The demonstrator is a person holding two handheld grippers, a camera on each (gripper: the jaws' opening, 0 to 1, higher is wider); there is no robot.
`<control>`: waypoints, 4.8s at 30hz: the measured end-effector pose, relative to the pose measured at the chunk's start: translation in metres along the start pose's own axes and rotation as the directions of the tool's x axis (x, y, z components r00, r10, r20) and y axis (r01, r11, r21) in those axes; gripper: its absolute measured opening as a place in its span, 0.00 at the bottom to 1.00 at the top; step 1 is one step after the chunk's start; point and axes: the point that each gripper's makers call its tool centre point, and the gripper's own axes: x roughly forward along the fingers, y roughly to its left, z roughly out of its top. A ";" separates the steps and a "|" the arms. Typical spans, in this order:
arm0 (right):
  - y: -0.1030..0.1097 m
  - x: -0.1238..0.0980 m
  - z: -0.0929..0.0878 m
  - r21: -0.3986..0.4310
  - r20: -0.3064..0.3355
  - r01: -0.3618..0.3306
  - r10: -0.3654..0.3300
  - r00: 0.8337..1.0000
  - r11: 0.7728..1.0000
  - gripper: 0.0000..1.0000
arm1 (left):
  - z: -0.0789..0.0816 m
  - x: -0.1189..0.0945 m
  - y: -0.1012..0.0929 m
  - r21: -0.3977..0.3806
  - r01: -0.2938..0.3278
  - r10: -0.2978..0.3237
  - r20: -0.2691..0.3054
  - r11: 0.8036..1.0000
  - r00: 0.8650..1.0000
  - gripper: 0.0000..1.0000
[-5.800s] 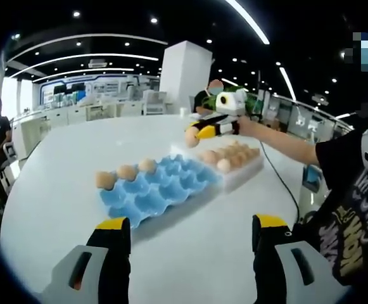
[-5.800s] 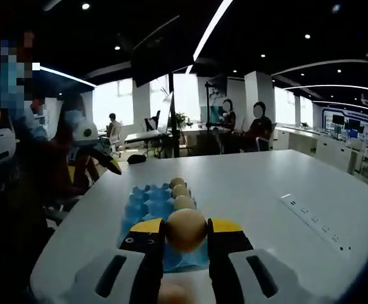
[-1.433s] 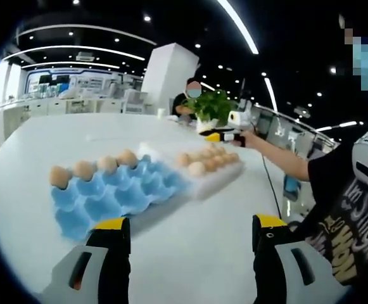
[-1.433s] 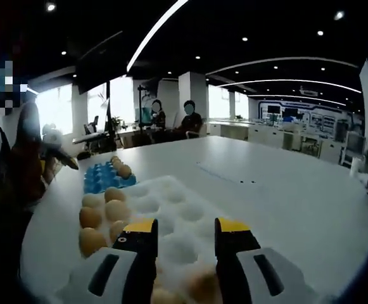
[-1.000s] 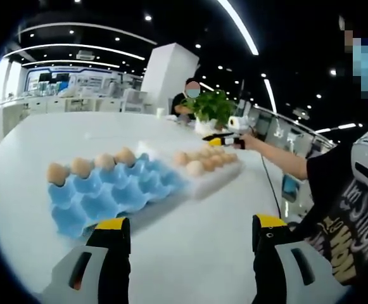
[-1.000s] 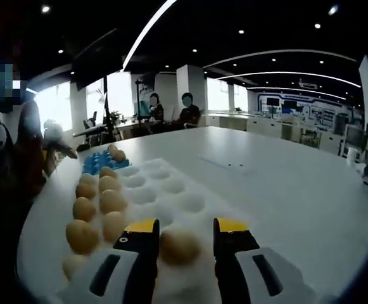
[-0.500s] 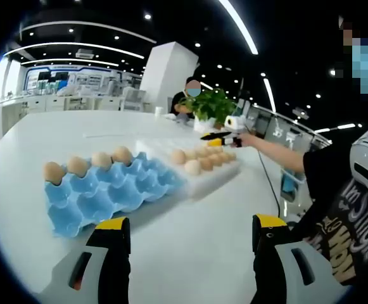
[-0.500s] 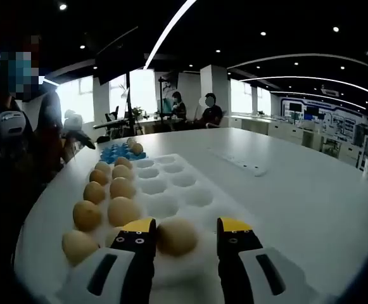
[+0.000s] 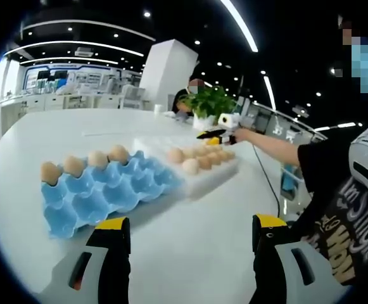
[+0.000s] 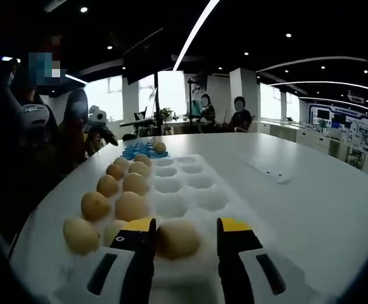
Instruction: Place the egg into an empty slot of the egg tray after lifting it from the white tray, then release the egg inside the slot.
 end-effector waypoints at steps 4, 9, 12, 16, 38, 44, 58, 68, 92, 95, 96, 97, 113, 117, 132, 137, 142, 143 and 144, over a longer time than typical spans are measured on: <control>0.007 0.005 0.001 -0.027 -0.048 -0.052 0.051 0.998 0.998 0.42 | 0.000 0.000 0.000 -0.003 -0.004 0.004 -0.004 1.000 1.000 0.80; 0.015 0.007 -0.002 -0.008 -0.058 -0.113 0.112 0.992 0.994 0.30 | -0.001 0.004 0.000 -0.007 -0.002 0.002 -0.010 1.000 1.000 0.80; 0.014 0.006 -0.002 0.012 -0.031 -0.111 0.111 0.993 0.994 0.30 | -0.001 0.009 -0.003 -0.007 0.009 -0.009 -0.011 1.000 1.000 0.80; 0.012 0.006 -0.001 0.008 -0.014 -0.101 0.101 0.995 0.995 0.30 | 0.000 0.012 -0.005 -0.004 0.019 -0.019 -0.017 1.000 1.000 0.80; 0.005 0.004 0.005 0.168 0.090 -0.026 0.011 0.996 0.985 0.28 | 0.000 0.014 0.000 -0.012 0.020 -0.020 -0.023 1.000 1.000 0.80; -0.001 -0.002 0.015 0.171 0.116 -0.017 -0.003 0.993 0.985 0.28 | -0.001 0.014 -0.002 -0.012 0.025 -0.026 -0.023 1.000 0.999 0.80; -0.019 0.006 0.060 0.156 0.245 0.050 -0.088 0.966 0.986 0.01 | -0.001 0.017 -0.006 -0.014 0.035 -0.036 -0.026 0.999 0.999 0.80; -0.005 -0.002 0.020 0.168 0.109 0.047 -0.066 0.992 0.985 0.26 | -0.005 0.017 -0.005 -0.018 0.031 -0.031 -0.030 0.999 0.999 0.80; 0.016 0.009 -0.004 -0.079 -0.069 -0.054 0.048 0.996 0.995 0.29 | -0.007 0.029 -0.017 -0.012 0.072 -0.072 -0.044 0.997 0.996 0.80; 0.015 0.007 -0.004 -0.057 -0.052 -0.043 0.040 0.998 0.997 0.29 | -0.008 0.030 -0.018 -0.012 0.076 -0.077 -0.049 0.997 0.996 0.80; 0.015 0.006 -0.004 -0.065 -0.049 -0.043 0.040 0.998 0.997 0.29 | -0.008 0.030 -0.018 -0.013 0.076 -0.077 -0.050 0.997 0.996 0.80; 0.015 0.006 -0.004 -0.061 -0.046 -0.042 0.039 0.998 0.997 0.29 | -0.008 0.031 -0.017 -0.013 0.077 -0.077 -0.051 0.997 0.996 0.80; 0.009 -0.002 0.014 0.091 0.076 0.020 -0.027 0.997 0.996 0.28 | -0.007 0.026 -0.015 -0.018 0.068 -0.069 -0.050 0.998 0.996 0.80; 0.003 -0.004 0.029 0.072 0.100 0.041 -0.048 0.994 0.997 0.28 | -0.006 0.026 -0.016 -0.017 0.075 -0.076 -0.043 0.997 0.996 0.80; -0.009 0.024 0.042 0.077 0.124 0.055 -0.065 0.990 0.995 0.28 | -0.008 0.020 -0.016 -0.020 0.071 -0.072 -0.036 0.997 0.997 0.80; -0.005 0.022 0.042 0.070 0.106 0.063 -0.070 0.992 0.996 0.29 | -0.007 0.019 -0.015 -0.023 0.067 -0.068 -0.031 0.997 0.997 0.80; -0.005 0.016 0.035 0.104 0.096 0.066 -0.076 0.992 0.992 0.31 | -0.006 0.021 -0.016 -0.022 0.073 -0.074 -0.033 0.997 0.997 0.80; -0.003 0.016 0.032 0.105 0.082 0.063 -0.072 0.994 0.992 0.32 | -0.006 0.022 -0.016 -0.021 0.074 -0.075 -0.034 0.997 0.997 0.80; -0.001 0.019 0.027 0.108 0.063 0.060 -0.067 0.996 0.992 0.36 | -0.006 0.022 -0.017 -0.020 0.075 -0.076 -0.034 0.997 0.997 0.80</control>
